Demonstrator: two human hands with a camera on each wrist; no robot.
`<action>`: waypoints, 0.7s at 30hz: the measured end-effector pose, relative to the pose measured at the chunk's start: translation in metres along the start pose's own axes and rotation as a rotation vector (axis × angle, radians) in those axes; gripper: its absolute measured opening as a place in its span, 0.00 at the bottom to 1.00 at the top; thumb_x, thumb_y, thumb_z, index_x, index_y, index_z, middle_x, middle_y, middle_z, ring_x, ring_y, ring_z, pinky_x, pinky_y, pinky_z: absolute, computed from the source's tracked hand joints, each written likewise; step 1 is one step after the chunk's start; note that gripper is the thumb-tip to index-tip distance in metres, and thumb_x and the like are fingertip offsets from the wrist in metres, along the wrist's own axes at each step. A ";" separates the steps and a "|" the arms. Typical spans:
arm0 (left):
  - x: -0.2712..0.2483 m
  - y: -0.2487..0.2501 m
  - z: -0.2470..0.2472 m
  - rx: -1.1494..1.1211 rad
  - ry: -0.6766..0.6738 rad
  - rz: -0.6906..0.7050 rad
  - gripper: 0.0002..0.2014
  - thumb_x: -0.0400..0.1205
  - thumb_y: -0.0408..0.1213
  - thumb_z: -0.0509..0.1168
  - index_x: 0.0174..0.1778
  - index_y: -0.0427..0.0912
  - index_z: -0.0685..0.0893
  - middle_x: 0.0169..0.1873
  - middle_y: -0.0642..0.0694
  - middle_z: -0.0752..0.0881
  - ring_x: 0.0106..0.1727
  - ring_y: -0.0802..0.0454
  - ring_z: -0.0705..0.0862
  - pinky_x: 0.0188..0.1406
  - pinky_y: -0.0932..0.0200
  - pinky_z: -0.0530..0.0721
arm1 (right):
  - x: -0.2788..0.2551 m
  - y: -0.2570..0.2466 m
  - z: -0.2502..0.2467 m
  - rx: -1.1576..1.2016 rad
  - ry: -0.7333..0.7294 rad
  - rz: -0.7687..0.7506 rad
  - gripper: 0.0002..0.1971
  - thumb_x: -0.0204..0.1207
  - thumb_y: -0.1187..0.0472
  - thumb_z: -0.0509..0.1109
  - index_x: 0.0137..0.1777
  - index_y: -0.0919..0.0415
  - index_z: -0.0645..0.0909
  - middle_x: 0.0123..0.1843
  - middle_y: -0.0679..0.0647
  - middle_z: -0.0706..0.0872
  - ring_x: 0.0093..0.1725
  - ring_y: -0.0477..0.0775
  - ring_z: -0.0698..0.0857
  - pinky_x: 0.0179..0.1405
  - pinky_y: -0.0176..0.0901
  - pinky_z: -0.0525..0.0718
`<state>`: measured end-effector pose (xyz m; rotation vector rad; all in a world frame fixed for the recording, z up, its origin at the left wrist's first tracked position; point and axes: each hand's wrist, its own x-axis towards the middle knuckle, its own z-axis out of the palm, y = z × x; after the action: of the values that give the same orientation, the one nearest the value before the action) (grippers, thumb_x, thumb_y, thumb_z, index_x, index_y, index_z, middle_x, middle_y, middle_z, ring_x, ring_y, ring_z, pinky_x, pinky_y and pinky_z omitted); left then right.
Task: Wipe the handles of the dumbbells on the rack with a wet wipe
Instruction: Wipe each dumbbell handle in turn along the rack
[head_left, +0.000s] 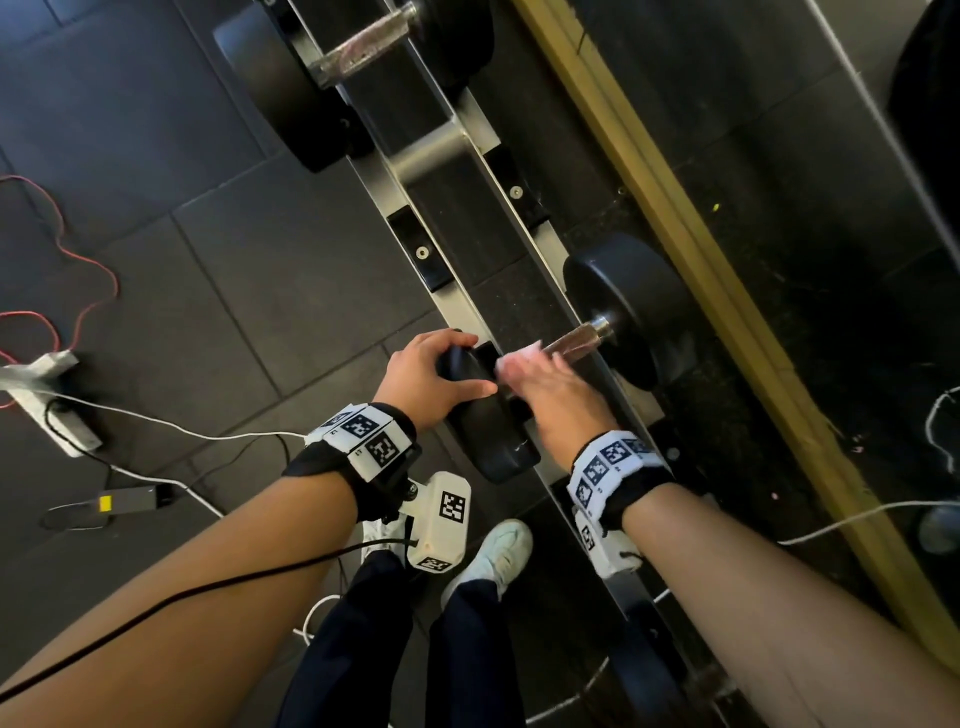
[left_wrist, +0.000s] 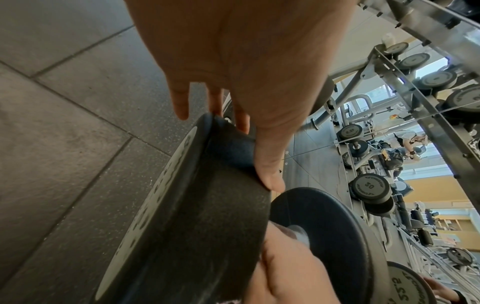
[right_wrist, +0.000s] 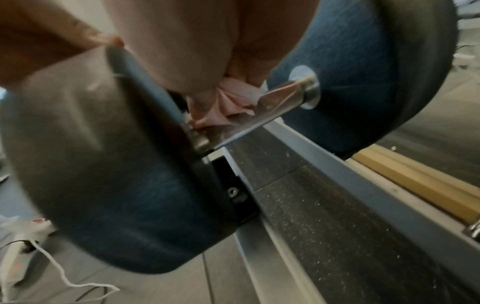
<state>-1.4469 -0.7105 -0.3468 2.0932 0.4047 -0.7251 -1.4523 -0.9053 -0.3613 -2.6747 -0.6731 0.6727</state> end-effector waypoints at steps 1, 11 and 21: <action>0.000 0.001 0.000 0.003 0.000 0.000 0.29 0.69 0.51 0.81 0.67 0.63 0.81 0.72 0.53 0.76 0.75 0.45 0.72 0.77 0.40 0.71 | -0.002 -0.004 0.004 0.077 -0.034 0.009 0.33 0.75 0.73 0.66 0.77 0.46 0.67 0.78 0.49 0.70 0.81 0.53 0.66 0.83 0.49 0.61; -0.002 0.000 -0.002 -0.018 -0.022 0.012 0.29 0.70 0.50 0.80 0.67 0.62 0.81 0.73 0.52 0.75 0.75 0.43 0.71 0.77 0.38 0.71 | 0.023 0.027 -0.037 0.414 0.277 0.129 0.30 0.82 0.75 0.60 0.75 0.40 0.75 0.80 0.46 0.74 0.76 0.38 0.68 0.73 0.31 0.63; -0.003 0.000 -0.003 -0.021 -0.023 0.030 0.28 0.71 0.51 0.80 0.67 0.63 0.80 0.73 0.52 0.75 0.76 0.44 0.70 0.77 0.37 0.71 | 0.006 0.011 -0.005 0.150 -0.045 0.149 0.36 0.75 0.79 0.62 0.72 0.38 0.74 0.80 0.49 0.71 0.84 0.63 0.61 0.83 0.60 0.58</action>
<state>-1.4487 -0.7081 -0.3433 2.0649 0.3666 -0.7236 -1.4412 -0.9126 -0.3633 -2.5952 -0.4194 0.7917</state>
